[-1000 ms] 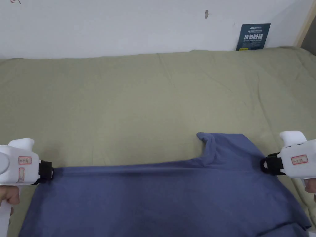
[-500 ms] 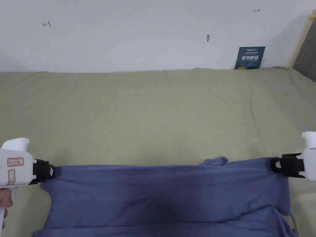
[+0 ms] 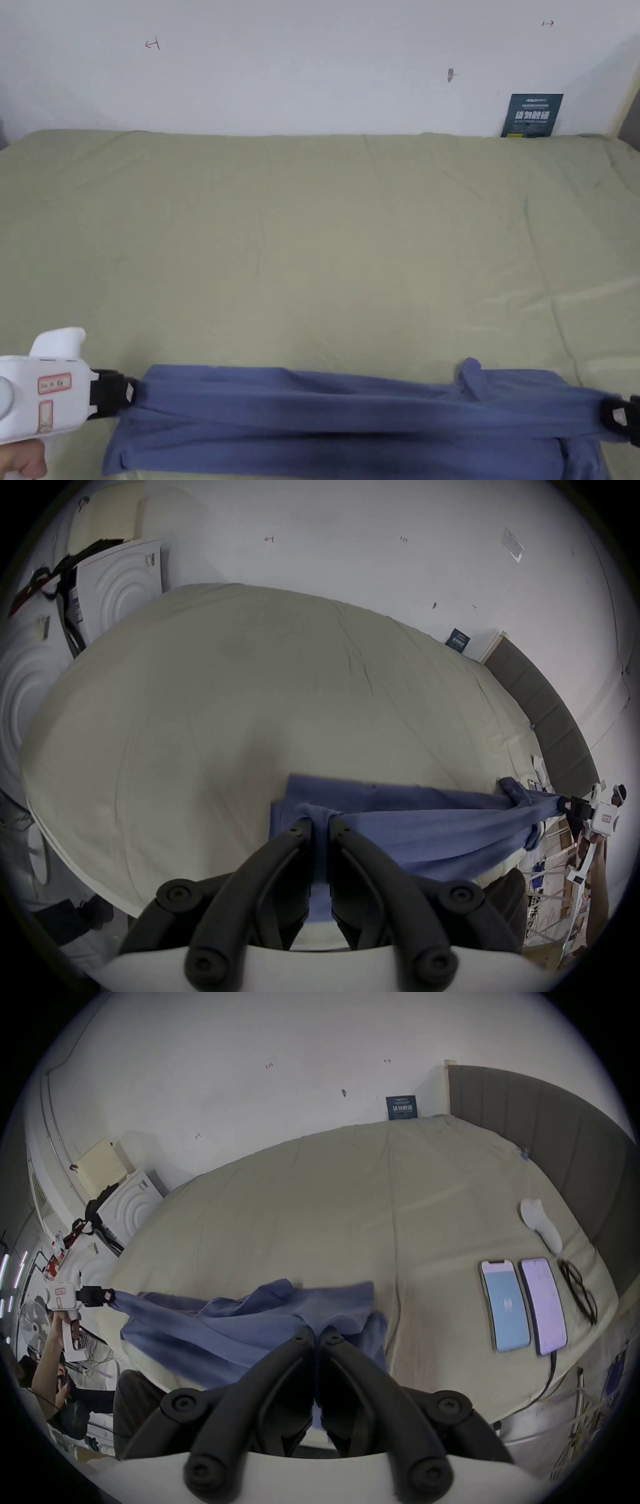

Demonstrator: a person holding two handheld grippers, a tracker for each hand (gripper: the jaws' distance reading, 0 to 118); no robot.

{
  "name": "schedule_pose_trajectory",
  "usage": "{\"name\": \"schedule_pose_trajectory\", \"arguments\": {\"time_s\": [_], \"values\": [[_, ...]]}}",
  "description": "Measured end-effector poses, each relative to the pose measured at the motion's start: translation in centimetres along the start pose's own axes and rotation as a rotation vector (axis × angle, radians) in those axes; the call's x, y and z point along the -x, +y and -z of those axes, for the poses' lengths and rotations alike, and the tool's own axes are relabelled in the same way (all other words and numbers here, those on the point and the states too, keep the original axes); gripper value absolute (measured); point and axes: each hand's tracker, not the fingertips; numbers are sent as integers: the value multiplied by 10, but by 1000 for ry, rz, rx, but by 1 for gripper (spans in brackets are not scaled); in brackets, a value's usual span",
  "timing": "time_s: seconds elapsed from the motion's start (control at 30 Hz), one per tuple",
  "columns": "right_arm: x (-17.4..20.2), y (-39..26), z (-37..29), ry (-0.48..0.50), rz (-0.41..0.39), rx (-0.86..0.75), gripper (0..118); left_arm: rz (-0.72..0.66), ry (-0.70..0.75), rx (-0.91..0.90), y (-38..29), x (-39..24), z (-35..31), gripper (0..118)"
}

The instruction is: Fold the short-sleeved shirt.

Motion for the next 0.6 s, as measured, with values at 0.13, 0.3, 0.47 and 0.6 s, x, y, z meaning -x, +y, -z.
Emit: {"name": "schedule_pose_trajectory", "arguments": {"time_s": [0.13, 0.3, 0.47, 0.6], "values": [[-7, -23, 2, 5, 45, 13, 4, -33, 2, 23, -24, 9, 0, 9], [-10, -38, 12, -9, 61, 52, 4, -51, 13, 59, -39, 18, 9, 9], [-11, -48, 16, -19, 79, 66, 4, -68, 24, 77, -47, 22, 17, 9], [-10, -49, 20, -34, 63, 74, 71, -56, 18, 39, -46, 20, 13, 100]]}}
